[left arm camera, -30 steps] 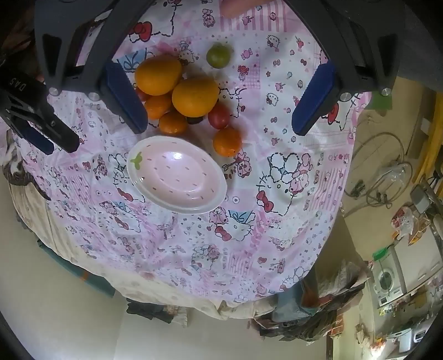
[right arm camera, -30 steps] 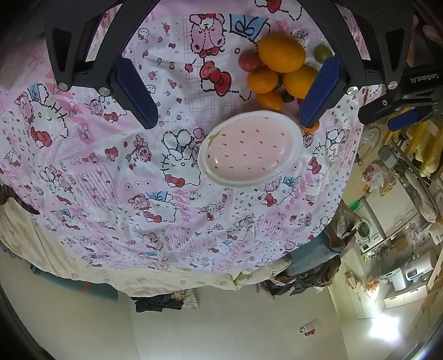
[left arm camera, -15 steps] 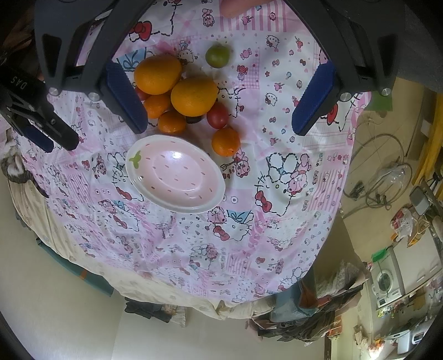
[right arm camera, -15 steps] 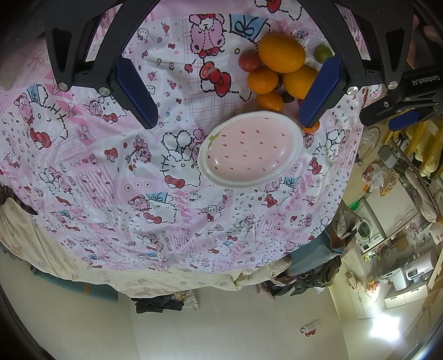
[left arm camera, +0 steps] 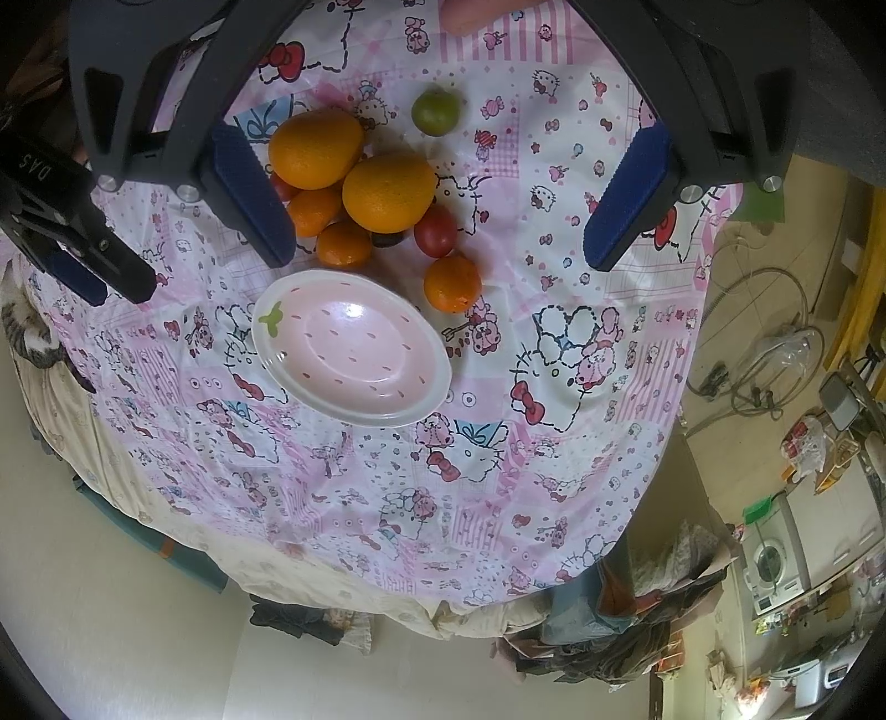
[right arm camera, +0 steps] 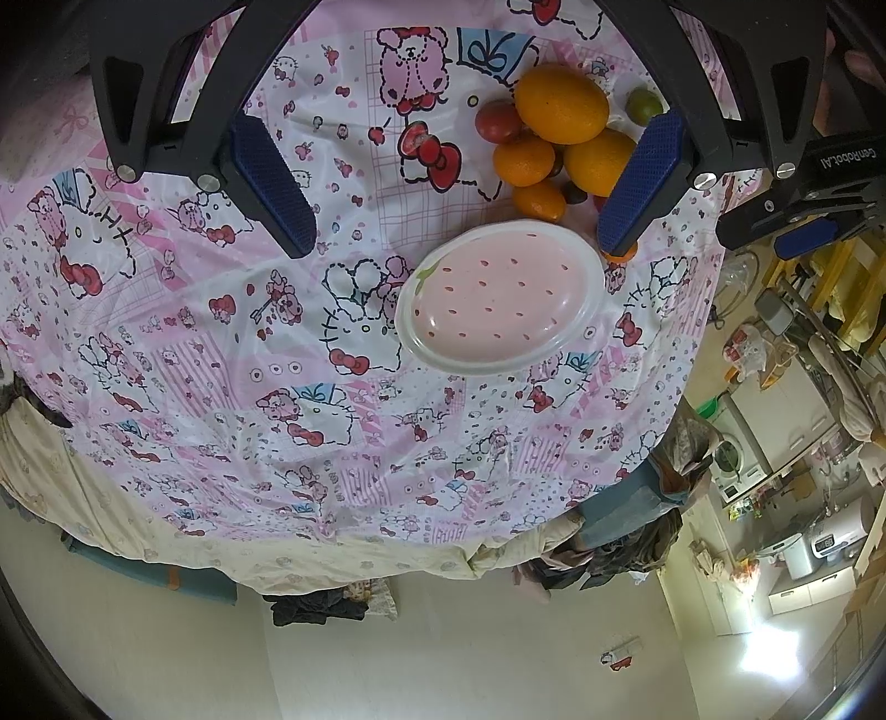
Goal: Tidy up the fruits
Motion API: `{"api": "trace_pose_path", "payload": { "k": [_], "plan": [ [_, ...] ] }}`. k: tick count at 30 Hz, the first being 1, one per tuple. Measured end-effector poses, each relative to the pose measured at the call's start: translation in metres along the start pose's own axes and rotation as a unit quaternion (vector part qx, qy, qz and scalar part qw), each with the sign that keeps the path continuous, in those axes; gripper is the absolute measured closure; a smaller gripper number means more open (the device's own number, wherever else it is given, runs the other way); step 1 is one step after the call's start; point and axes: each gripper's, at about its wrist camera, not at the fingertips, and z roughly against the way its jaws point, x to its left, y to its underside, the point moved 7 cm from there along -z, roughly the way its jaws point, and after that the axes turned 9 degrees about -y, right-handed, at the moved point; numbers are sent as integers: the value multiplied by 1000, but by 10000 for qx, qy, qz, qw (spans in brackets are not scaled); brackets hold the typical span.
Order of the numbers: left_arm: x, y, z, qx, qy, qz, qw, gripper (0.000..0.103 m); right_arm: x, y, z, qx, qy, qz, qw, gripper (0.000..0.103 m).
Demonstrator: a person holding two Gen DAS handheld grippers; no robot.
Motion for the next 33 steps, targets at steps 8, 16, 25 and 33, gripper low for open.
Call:
{"api": "trace_pose_path", "payload": {
  "k": [8,16,25,33],
  "plan": [
    [1,-1,0,-22,-9,15,10000,0,-1,-1,0,-2,1,-11,10000,0],
    [2,-1,-1,-22,-7,15,10000,0,-1,-1,0,-7,-2,-4,10000,0],
    [2,-1,0,-22,-2,19,10000,0,-2,-1,0,-3,-10,-22,10000,0],
    [2,-4,2,-62,32,28,10000,0,-2,-1,0,-4,-11,-19,10000,0]
  ]
}}
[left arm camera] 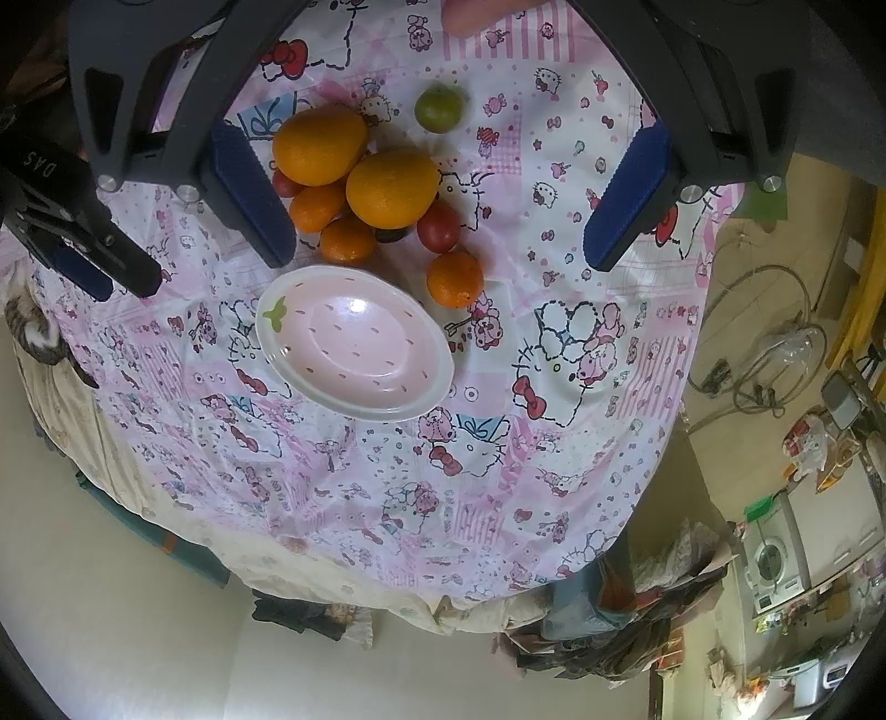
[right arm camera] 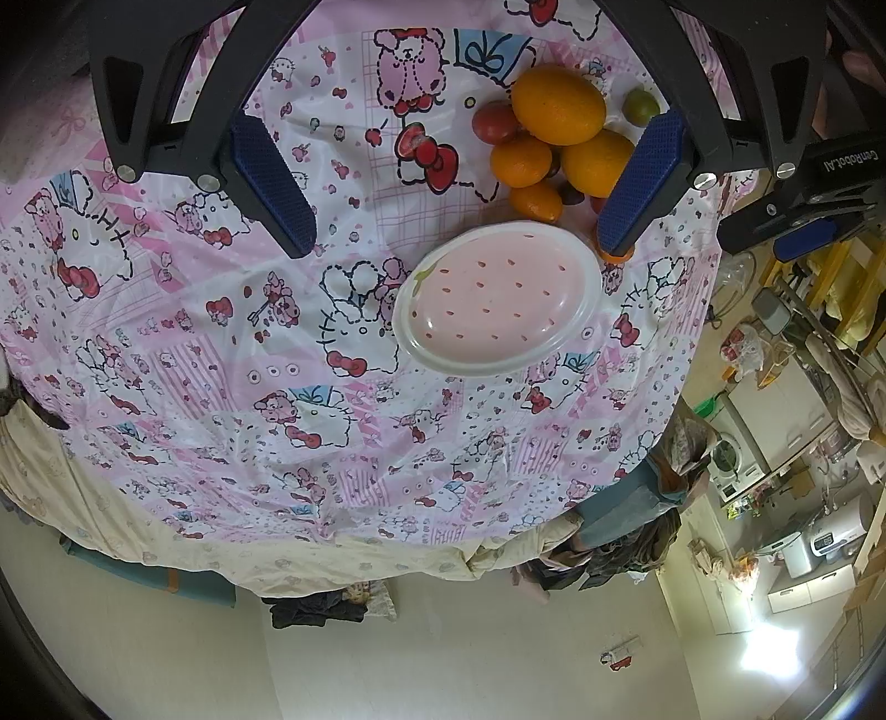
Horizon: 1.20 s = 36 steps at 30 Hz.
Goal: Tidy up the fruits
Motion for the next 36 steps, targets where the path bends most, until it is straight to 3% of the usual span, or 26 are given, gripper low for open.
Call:
{"api": "trace_pose_path", "payload": {
  "k": [13,18,21,27,29,36],
  "plan": [
    [5,5,-10,223,-225,36,9995,0,7,9,-7,180,-35,-20,9998,0],
    [11,7,-14,350,-345,96,9987,0,9,24,-21,739,-259,-238,9966,0],
    [17,6,-16,409,-419,178,9981,0,12,51,-42,1536,-740,-734,9826,1],
    [27,10,-22,585,-495,356,9964,0,26,101,-71,2735,-1228,-1122,9474,26],
    [27,10,-22,630,-490,382,9961,0,32,109,-76,2910,-1350,-1225,9392,27],
    [26,11,-24,684,-472,363,9959,0,43,117,-95,3083,-1460,-1336,9305,34]
  ]
}}
